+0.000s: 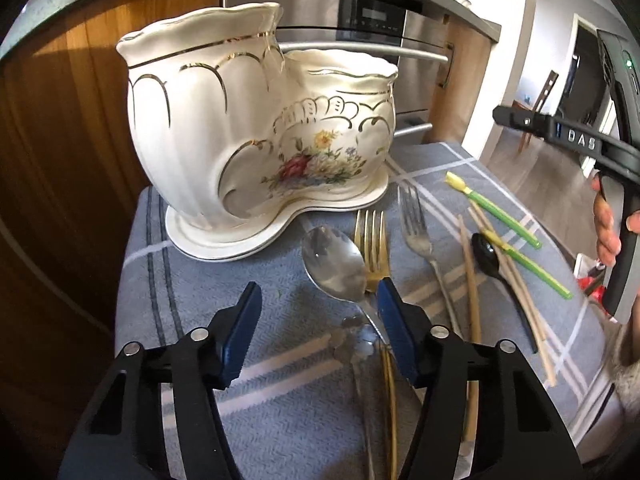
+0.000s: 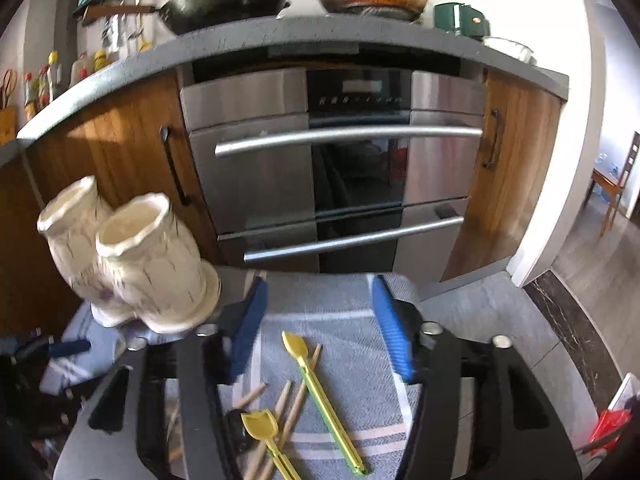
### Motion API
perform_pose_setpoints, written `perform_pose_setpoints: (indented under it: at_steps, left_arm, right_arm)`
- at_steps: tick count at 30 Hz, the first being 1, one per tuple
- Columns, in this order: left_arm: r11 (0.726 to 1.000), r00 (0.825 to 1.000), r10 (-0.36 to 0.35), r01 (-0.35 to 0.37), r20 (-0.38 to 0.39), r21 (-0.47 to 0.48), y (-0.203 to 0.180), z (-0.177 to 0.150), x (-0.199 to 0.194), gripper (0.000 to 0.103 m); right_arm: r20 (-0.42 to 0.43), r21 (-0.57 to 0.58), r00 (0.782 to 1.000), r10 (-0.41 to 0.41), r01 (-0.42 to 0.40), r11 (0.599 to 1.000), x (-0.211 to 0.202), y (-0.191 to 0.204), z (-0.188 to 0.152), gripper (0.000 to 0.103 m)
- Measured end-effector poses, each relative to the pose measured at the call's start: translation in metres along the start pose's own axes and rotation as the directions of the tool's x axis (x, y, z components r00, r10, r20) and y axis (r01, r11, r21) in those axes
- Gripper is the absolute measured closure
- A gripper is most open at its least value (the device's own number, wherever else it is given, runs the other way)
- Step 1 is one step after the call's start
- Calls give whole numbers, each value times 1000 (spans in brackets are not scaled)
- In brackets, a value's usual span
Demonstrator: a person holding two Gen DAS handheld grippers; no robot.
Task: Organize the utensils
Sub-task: 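Grasp the green-handled utensil with the right tool while the left tool grasps the silver spoon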
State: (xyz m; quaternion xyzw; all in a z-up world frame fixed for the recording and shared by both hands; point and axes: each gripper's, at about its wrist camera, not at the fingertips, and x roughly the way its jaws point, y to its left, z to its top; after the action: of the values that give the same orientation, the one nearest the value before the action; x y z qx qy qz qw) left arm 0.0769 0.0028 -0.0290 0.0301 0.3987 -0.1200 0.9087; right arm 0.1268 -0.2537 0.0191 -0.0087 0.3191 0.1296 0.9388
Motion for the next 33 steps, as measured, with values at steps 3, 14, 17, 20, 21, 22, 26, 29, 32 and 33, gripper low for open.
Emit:
perform_pose_setpoints:
  at_steps: [3,14,17,20,21,22,26,29,32,33]
  left_arm:
    - [1000,1000,-7,7,-2,-20,1,-1,0,44]
    - [1000,1000,-17,17,-20,0,-2,8,8,44]
    - [1000,999,-22,21,-24,-18,1,10,9,44]
    - [998,998,-42,40,-36,-44,5,10,11,44]
    - [998,998,-41,40,-38,-47,5,9,12,44]
    - [998,998,-41,39,-41,-48,6,9,13,45]
    - [997,997,-57,53,-58,-57,4,9,18,55]
    - [996,995,-69,64,-72,-66,2,9,24,59]
    - [994,994,-79,72,-71,-88,6,11,28,59]
    - [992,994,-83,77,-68,-97,6,12,29,59]
  right_arm:
    - [-40,-64,999,12,-15,998,11,10,-6,64]
    - [-191,-170,982,-11,-22,985,55,29,-25,72]
    - [-221,-175,975,-18,-22,984,63,29,-29,74]
    - [-238,-185,971,-20,-25,982,69,30,-31,76]
    - [-242,-191,970,-25,-23,981,71,31,-32,81]
    - [-243,-197,969,-33,-16,980,71,32,-32,85]
    - [-230,-225,971,-64,11,974,74,34,-34,94]
    - [-213,-221,975,-65,16,975,72,31,-33,97]
    - [-191,-212,980,-53,12,977,64,31,-31,97]
    - [-185,-214,981,-52,11,977,62,32,-30,97]
